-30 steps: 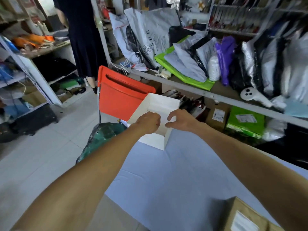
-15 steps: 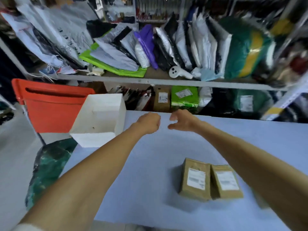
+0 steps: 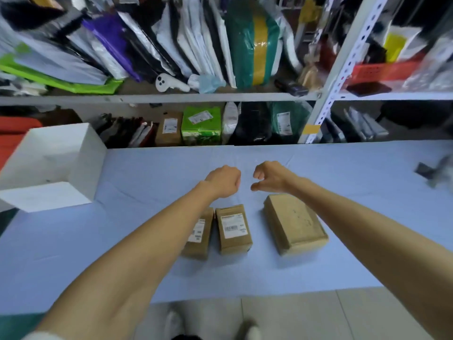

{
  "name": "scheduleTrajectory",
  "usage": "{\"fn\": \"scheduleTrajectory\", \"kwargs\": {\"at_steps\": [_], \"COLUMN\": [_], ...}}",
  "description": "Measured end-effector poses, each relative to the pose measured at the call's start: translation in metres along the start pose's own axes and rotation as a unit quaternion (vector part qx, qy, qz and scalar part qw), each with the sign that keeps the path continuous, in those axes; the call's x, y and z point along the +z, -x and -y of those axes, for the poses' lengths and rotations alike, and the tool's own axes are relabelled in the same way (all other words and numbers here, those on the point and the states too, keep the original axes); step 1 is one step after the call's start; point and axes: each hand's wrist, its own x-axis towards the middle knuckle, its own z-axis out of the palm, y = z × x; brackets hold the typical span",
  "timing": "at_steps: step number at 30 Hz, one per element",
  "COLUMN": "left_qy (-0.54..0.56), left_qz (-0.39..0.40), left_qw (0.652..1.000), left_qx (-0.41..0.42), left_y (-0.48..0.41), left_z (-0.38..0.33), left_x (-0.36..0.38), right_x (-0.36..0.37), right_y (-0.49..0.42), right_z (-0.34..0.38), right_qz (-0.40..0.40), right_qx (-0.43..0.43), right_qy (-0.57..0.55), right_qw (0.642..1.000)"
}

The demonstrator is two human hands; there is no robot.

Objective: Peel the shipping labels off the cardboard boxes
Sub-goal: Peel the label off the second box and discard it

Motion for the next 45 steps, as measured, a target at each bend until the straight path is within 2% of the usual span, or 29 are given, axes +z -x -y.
{"fn": "scheduleTrajectory", "kwargs": {"at_steps": [8, 17, 24, 31, 34, 40, 45], "left_qy": [0.005, 0.1, 0.123, 0.157, 0.222, 0.367, 0.447], "left_qz": [0.012, 0.003, -0.013, -0.072, -0.1, -0.12, -0.115], "left_qw": [0.999, 0.99, 0.978, 0.965, 0.949, 0.904, 0.868], "left_qx": [-0.031, -0.1, -0.167, -0.197, -0.2, -0.185, -0.183], "left_y": [-0.001, 0.012, 0.031, 0.044, 0.042, 0.036, 0.026], "left_z": [-0.019, -0.007, -0.003, 0.003, 0.003, 0.002, -0.017], "left_x": [0.024, 0.046, 0.104, 0.159, 0.168, 0.173, 0.173], "right_x": [0.004, 0.025, 0.082, 0.143, 0.153, 0.152, 0.146], "right_y": [0.012, 0.001, 0.005, 0.016, 0.021, 0.024, 0.024], "right_z": [-0.041, -0.036, -0.033, -0.038, -0.041, -0.052, -0.075], "right_qz": [0.014, 0.033, 0.054, 0.094, 0.067, 0.038, 0.013], "right_qx": [-0.006, -0.019, 0.022, 0.002, -0.032, -0.002, 0.015], "right_qy": [-0.011, -0.022, -0.081, -0.156, -0.227, -0.32, -0.306], "right_qw": [1.0, 0.999, 0.995, 0.983, 0.971, 0.947, 0.952]}}
